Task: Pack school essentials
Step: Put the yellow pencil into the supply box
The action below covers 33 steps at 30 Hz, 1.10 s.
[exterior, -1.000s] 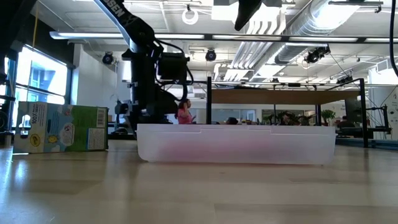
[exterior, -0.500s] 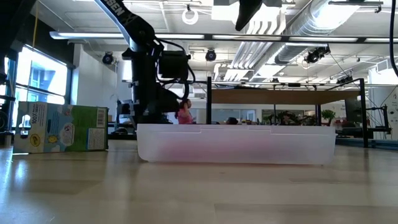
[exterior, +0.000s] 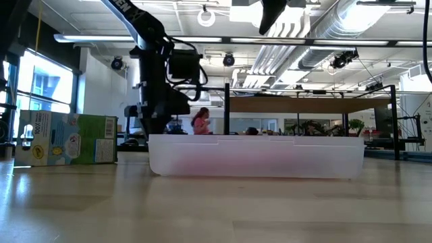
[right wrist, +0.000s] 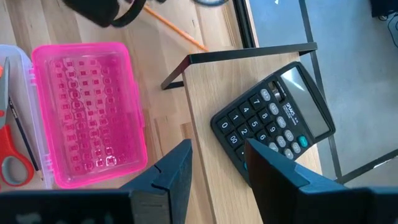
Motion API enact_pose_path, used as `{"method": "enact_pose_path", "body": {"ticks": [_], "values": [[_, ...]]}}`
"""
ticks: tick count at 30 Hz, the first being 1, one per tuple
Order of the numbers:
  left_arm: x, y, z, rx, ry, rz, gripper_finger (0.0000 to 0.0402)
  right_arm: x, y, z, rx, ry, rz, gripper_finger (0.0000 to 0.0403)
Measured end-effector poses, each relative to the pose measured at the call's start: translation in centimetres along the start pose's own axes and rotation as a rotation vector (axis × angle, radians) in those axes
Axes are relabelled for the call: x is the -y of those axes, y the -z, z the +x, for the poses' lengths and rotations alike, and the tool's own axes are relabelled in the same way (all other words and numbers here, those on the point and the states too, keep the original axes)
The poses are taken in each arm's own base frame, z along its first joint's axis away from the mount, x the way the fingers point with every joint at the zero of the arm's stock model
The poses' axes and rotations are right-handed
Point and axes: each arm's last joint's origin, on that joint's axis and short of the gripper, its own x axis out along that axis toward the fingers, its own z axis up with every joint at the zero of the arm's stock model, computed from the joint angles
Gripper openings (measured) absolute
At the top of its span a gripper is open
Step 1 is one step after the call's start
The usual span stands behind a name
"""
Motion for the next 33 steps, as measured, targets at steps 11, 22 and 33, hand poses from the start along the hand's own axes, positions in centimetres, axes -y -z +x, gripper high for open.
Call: {"method": "enact_pose_path", "body": {"ticks": [11, 22, 33], "values": [[-3.1, 0.1, -6.3, 0.183, 0.027, -0.046, 0.0014, 0.0, 0.0, 0.0, -0.004, 0.0, 0.018, 0.0138], [-3.8, 3.5, -14.7, 0.458, 0.177, 0.053, 0.0014, 0.8, -0.3, -1.7, 0.051, 0.116, 0.129, 0.0138], [2.2, 6.7, -16.8, 0.532, 0.418, 0.318, 0.0015, 2.7, 0.1, -6.9, 0.181, 0.112, 0.285, 0.0138]]}}
